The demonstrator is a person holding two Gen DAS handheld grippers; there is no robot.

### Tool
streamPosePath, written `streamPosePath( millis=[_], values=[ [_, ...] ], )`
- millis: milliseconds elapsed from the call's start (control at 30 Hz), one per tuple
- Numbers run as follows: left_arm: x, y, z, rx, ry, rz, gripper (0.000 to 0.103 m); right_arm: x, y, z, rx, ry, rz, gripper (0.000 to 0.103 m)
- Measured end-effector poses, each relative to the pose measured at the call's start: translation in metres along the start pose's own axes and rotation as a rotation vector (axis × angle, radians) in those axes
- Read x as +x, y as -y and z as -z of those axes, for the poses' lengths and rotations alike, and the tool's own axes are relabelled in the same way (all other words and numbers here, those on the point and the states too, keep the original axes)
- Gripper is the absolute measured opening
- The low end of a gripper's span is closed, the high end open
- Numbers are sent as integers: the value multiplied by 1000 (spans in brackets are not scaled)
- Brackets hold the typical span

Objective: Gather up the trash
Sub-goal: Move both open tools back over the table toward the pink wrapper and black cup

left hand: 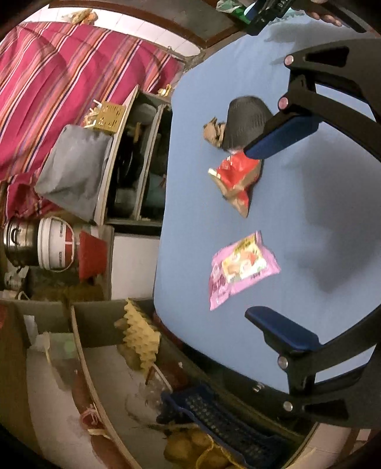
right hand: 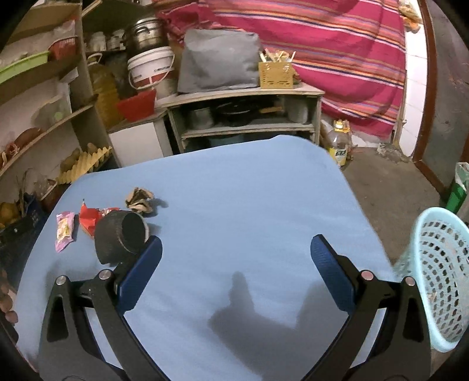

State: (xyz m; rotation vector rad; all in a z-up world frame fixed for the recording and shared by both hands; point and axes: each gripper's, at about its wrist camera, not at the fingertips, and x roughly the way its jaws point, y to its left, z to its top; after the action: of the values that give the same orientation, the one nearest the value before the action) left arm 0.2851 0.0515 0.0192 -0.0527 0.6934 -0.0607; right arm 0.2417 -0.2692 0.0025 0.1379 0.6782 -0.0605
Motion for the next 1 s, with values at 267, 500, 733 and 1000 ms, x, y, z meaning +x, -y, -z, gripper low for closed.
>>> streamPosePath(
  millis=[267,500,733,1000],
  values=[
    [16,-29,2,-34,-25,-16,98,15,-43,-2,-52,2,-19,99],
    [23,-48,0,-63,-39,-29,98,27,-65,2,-89,-14,-26,99],
    [31,-59,1,-80,-52,-38,98,32,-75,3,-101,-21,-34,99],
    [36,-63,1,-88,-56,-39,98,37,-81,3,-111,-27,-44,99]
  ],
)
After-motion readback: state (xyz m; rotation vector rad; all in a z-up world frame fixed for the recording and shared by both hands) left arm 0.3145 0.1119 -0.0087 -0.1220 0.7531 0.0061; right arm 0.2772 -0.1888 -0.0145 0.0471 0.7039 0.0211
